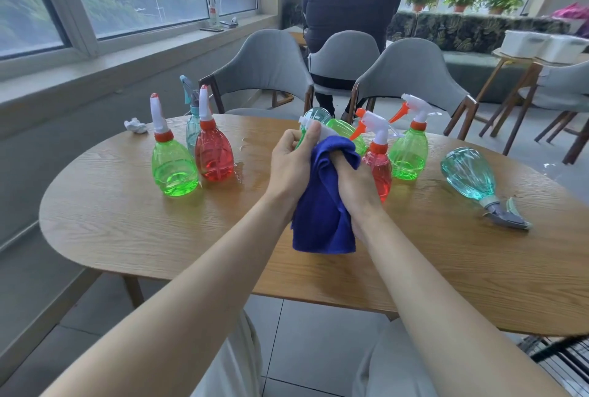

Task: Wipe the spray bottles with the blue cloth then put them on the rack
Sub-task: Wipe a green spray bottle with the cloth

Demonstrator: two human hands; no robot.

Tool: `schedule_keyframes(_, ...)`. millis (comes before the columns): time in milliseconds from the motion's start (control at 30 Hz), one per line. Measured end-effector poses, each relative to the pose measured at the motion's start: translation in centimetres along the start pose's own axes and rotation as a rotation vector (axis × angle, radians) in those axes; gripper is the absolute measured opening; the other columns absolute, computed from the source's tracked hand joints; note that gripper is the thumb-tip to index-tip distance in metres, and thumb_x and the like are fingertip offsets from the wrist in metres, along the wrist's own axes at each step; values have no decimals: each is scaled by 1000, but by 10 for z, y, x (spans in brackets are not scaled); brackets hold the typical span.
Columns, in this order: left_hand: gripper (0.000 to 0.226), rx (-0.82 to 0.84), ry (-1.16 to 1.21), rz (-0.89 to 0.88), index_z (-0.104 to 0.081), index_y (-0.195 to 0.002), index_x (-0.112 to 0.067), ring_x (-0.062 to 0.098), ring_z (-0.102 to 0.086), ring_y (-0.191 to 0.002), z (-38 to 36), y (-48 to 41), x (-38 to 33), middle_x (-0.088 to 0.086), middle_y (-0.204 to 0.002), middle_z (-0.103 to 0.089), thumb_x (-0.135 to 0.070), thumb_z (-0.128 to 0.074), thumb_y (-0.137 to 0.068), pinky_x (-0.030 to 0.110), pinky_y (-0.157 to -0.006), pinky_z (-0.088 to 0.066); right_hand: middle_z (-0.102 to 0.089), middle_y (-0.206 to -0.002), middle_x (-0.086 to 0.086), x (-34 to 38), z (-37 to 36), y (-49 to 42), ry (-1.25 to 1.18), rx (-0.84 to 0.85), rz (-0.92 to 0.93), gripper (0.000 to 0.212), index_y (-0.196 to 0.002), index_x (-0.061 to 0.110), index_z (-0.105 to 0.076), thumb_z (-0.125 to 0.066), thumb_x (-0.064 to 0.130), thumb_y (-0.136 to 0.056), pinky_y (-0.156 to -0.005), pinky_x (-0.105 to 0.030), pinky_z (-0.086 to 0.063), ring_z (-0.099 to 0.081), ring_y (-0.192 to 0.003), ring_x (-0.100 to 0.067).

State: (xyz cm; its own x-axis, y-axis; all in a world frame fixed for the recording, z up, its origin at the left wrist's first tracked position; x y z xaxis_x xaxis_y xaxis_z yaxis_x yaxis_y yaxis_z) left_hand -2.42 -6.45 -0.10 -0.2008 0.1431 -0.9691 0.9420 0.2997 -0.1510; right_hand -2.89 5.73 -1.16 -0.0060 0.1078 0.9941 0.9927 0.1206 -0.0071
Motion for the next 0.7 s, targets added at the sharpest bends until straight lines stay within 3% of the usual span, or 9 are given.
schedule_keyframes(167,41,-38,76,50,-59,-89,-12,16,-53,-74,6,3,7,4,-78,-55,-50,-71,-99,25,-69,-46,-81,-108,-5,-9,1,-5,-83,42,-82,31,-113,20,-76,-59,44,-106,-101,-47,-58,-76,-106,-26)
schedule_keyframes(333,39,12,191,99,-62,-98,-10,20,-61,-88,5,4,6,4,-88,-66,-48,-70,-99,32,-80,-52,-80,-105,-12,-9,4,-2,-238,74,-150,22,-109,12,-75,-62,29,-106,-84,-38,-62,-77,-94,-27)
schedule_keyframes(433,37,58,244,119,-64,-107,-9,18,-64,-86,6,5,2,12,-98,-65,-46,-66,-102,27,-76,-56,-78,-115,-16,-11,6,-2,-310,94,-184,28,-124,10,-73,-64,26,-104,-89,-40,-61,-76,-103,-30)
schedule_keyframes(500,46,83,238,123,-68,-111,-3,20,-66,-90,5,3,-1,11,-99,-69,-48,-66,-101,32,-83,-56,-76,-121,-17,-13,8,-3,-356,133,-211,34,-129,10,-72,-62,30,-104,-97,-42,-57,-74,-111,-32)
schedule_keyframes(600,67,77,225,148,-67,-116,7,30,-63,-96,5,1,-1,19,-103,-68,-56,-71,-95,45,-93,-52,-77,-120,-14,-8,10,4,-281,223,-251,34,-122,14,-75,-63,39,-102,-99,-43,-57,-75,-109,-29)
schedule_keyframes(700,59,56,149,136,-68,-97,-3,26,-56,-87,10,-2,4,14,-91,-62,-63,-69,-95,41,-87,-48,-79,-114,-15,-1,7,9,-138,264,-181,29,-118,14,-76,-71,33,-97,-92,-39,-60,-76,-105,-30)
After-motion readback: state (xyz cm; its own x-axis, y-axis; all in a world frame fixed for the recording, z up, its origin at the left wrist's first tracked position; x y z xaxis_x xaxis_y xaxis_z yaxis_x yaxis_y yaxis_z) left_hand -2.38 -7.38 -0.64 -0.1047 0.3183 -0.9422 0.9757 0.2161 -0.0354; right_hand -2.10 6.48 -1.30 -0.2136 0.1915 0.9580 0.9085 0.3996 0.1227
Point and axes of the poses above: each hand's wrist, its own y-axis away from the middle knuckle, its own z-axis out of the back of the hand, x = y × z, the point moved 3 cm from there along -y, towards the middle knuckle
